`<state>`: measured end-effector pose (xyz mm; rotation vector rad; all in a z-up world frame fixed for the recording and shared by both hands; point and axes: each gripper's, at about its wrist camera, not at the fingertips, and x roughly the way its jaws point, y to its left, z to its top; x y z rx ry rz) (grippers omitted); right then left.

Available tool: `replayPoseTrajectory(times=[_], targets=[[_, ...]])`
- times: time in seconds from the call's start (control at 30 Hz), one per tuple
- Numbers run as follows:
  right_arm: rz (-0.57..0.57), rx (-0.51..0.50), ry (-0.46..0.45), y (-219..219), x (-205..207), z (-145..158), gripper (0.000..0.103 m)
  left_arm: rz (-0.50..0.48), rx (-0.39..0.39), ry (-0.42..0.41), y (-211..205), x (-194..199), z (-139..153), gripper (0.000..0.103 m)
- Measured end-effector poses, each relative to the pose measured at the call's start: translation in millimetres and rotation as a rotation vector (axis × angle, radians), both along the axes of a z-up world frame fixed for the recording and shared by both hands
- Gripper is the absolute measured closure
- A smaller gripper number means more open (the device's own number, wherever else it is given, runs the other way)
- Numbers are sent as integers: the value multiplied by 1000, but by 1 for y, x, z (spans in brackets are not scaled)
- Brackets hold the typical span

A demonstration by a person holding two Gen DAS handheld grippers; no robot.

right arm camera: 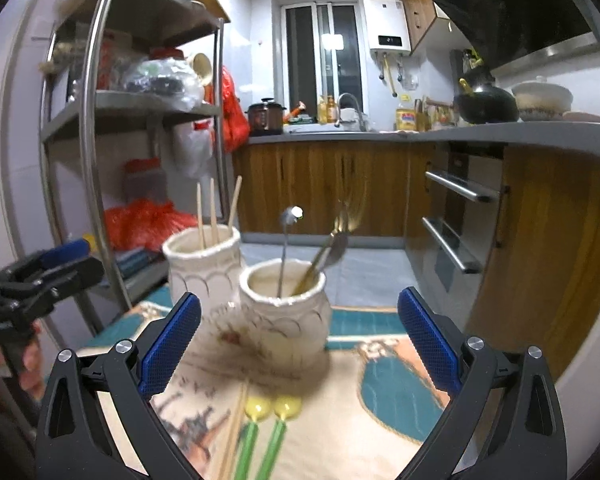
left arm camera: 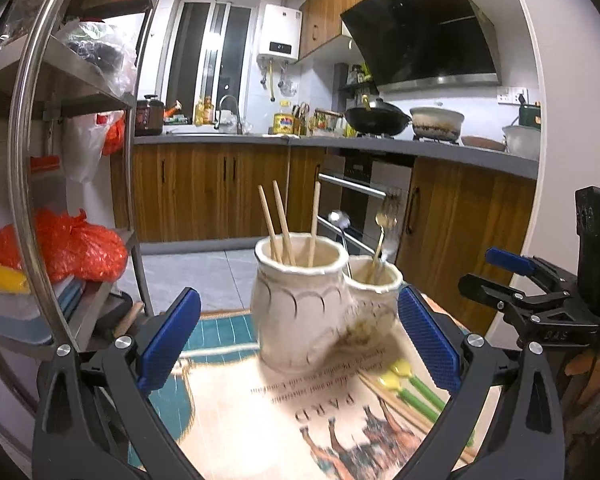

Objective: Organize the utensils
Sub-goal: 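Withdraw both open tools back over the remaining utensils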

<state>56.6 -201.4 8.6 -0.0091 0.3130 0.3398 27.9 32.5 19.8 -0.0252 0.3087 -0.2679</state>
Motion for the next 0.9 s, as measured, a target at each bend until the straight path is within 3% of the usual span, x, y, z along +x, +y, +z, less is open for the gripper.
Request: replayPoseTrajectory(times=[0.33,0.47,0.67,0.9], targets=[[-76,10,83,-23,-12,-14,5,-15,4,113,-4,-14,-18,6],[-79,-16,133,-23,-10,-21,5,-25,30,220,-13,-6,-35,6],[-90,-111,284,-18,5,-48,5,-26,92,350,-26,8,-60,6],[-53,-177,401,-5,16,-73,8,-23,104,363,-29,9,-64,6]])
